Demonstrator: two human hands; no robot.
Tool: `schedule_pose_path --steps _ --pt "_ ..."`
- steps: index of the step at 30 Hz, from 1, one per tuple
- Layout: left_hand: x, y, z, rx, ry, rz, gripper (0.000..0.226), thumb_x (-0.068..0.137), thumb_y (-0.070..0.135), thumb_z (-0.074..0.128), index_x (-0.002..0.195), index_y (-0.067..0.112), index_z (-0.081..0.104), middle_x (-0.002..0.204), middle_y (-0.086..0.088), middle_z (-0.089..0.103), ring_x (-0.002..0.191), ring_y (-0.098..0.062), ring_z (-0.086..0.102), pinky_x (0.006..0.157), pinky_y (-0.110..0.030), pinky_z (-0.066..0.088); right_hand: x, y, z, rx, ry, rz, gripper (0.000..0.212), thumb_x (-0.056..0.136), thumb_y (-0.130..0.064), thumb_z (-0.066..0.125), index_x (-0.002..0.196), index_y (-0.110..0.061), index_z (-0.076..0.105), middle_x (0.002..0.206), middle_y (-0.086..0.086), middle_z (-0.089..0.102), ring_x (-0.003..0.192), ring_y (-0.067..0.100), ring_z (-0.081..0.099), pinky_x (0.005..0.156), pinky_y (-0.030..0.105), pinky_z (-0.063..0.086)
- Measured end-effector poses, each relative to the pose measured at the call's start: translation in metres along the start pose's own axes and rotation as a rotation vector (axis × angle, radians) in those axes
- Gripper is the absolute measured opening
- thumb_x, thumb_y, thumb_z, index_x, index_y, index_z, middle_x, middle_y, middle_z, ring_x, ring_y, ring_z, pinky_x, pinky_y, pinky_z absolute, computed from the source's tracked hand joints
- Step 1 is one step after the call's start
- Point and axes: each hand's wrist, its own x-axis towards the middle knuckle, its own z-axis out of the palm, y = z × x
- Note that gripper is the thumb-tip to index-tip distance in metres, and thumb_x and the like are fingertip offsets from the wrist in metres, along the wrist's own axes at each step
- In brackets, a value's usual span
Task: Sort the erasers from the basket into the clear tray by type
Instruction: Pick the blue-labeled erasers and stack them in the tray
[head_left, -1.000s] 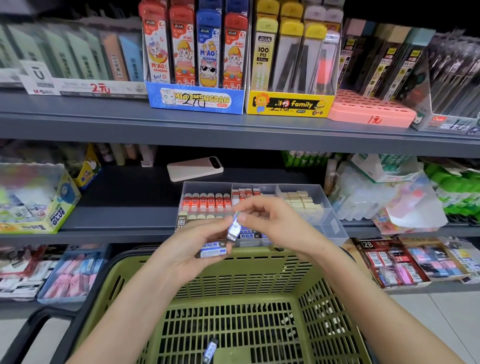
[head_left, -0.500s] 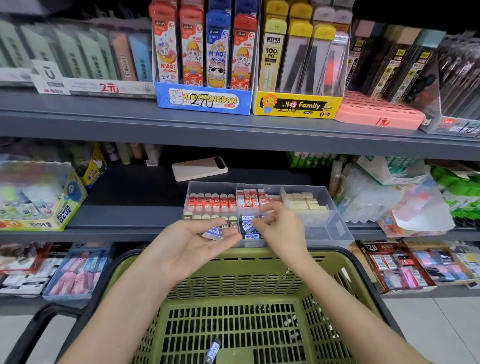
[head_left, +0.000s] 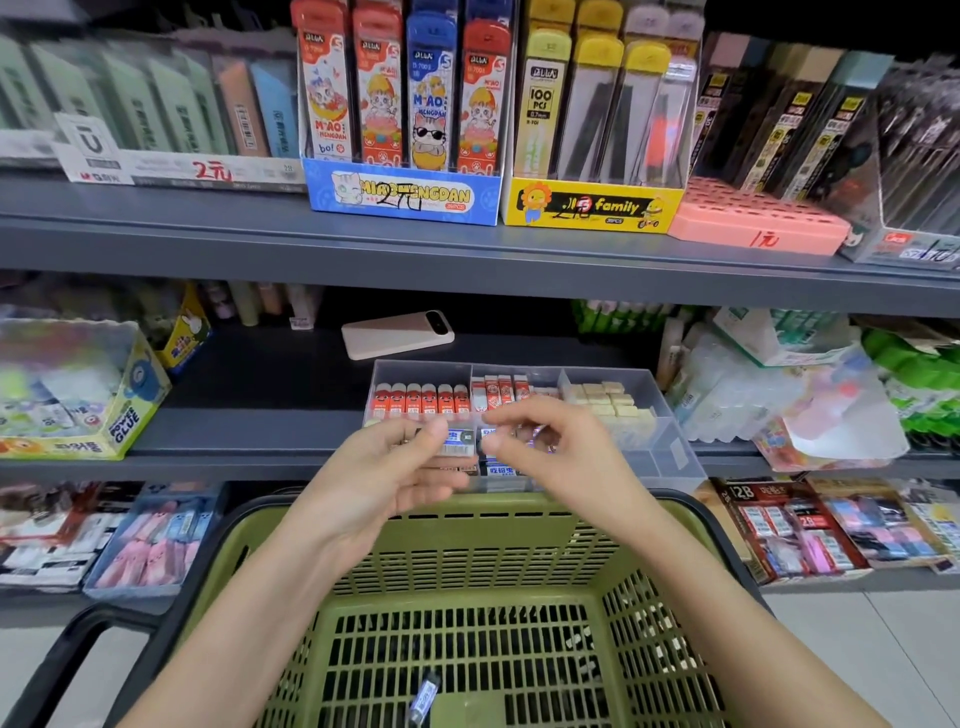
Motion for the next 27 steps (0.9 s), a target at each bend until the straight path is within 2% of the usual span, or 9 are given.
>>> schedule_pose_path --steps 3,6,9,11,13,15,17,22,27 --pt "-0.001 0.000 0.005 0.064 -0.002 0.064 0.042 0.071 0.040 0.065 0.098 0.008 0.068 0.082 -0.005 0.072 0.064 -0.008 0.062 0.058 -0.018 0.051 -0.008 -0.012 0.009 -0.040 -0.019 -0.066 0.019 0.081 -0.021 0.071 0.084 -0.039 0.064 0.073 -0.013 0.061 0.065 -0.001 0.047 0.062 0.012 0.036" --pt "-0.002 0.000 0.009 0.190 0.023 0.176 0.038 0.075 0.043 0.064 0.099 0.015 0.067 0.083 0.002 0.073 0.069 -0.006 0.063 0.062 -0.016 0.051 0.000 -0.007 -0.002 0.002 0.034 -0.057 0.021 0.081 -0.016 0.070 0.081 -0.036 0.066 0.067 -0.020 0.061 0.061 -0.002 0.046 0.060 0.011 0.036" --pt "-0.002 -0.008 0.005 0.604 0.240 0.469 0.012 0.082 0.041 0.062 0.089 0.031 0.062 0.086 0.023 0.067 0.081 0.004 0.060 0.071 -0.007 0.044 0.016 0.014 -0.021 -0.127 0.156 0.044 0.015 0.080 -0.019 0.071 0.081 -0.033 0.067 0.063 -0.021 0.059 0.062 -0.002 0.047 0.060 0.014 0.034" --pt "-0.002 -0.015 -0.001 0.902 0.343 0.631 0.009 0.087 0.037 0.059 0.093 0.032 0.062 0.090 0.027 0.064 0.090 0.006 0.055 0.079 -0.011 0.037 0.023 0.029 -0.026 -0.314 0.144 0.126 0.008 0.079 -0.026 0.072 0.086 -0.027 0.070 0.070 -0.020 0.060 0.068 -0.005 0.049 0.060 0.013 0.033" --pt "0.001 -0.026 -0.011 1.113 0.353 0.710 0.024 0.091 0.037 0.057 0.104 0.020 0.067 0.105 0.013 0.064 0.102 -0.009 0.055 0.088 -0.025 0.036 0.028 0.042 -0.021 -0.410 0.079 0.166 0.015 0.080 -0.028 0.072 0.092 -0.019 0.073 0.079 -0.013 0.067 0.079 -0.002 0.054 0.068 0.017 0.038" --pt "0.002 -0.035 -0.019 1.251 0.315 0.713 0.038 0.091 0.041 0.047 0.108 0.014 0.068 0.112 -0.001 0.065 0.108 -0.021 0.057 0.095 -0.037 0.039 0.030 0.049 -0.013 -0.462 0.049 0.145 0.017 0.080 -0.026 0.071 0.094 -0.017 0.074 0.083 -0.005 0.070 0.092 0.015 0.059 0.082 0.029 0.044" --pt "0.001 -0.041 -0.025 1.345 0.264 0.681 0.043 0.090 0.040 0.042 0.110 0.012 0.068 0.117 -0.007 0.063 0.112 -0.028 0.056 0.099 -0.046 0.040 0.032 0.051 -0.004 -0.497 0.059 0.110 0.017 0.081 -0.026 0.070 0.095 -0.018 0.075 0.081 -0.004 0.068 0.088 0.017 0.055 0.095 0.034 0.041" --pt "0.004 -0.051 -0.032 1.431 0.222 0.634 0.038 0.089 0.036 0.050 0.114 0.012 0.067 0.123 -0.012 0.062 0.120 -0.033 0.054 0.101 -0.050 0.040 0.031 0.058 0.009 -0.586 0.010 0.091 0.018 0.088 -0.024 0.057 0.088 -0.013 0.072 0.077 0.001 0.069 0.093 0.024 0.056 0.113 0.037 0.023" --pt "0.005 -0.056 -0.032 1.393 0.245 0.674 0.028 0.089 0.025 0.063 0.114 0.012 0.067 0.123 -0.012 0.061 0.123 -0.033 0.050 0.102 -0.050 0.041 0.027 0.063 0.009 -0.730 -0.033 -0.013 0.026 0.091 -0.030 0.050 0.093 -0.015 0.072 0.087 -0.001 0.069 0.096 0.024 0.054 0.109 0.042 0.026"
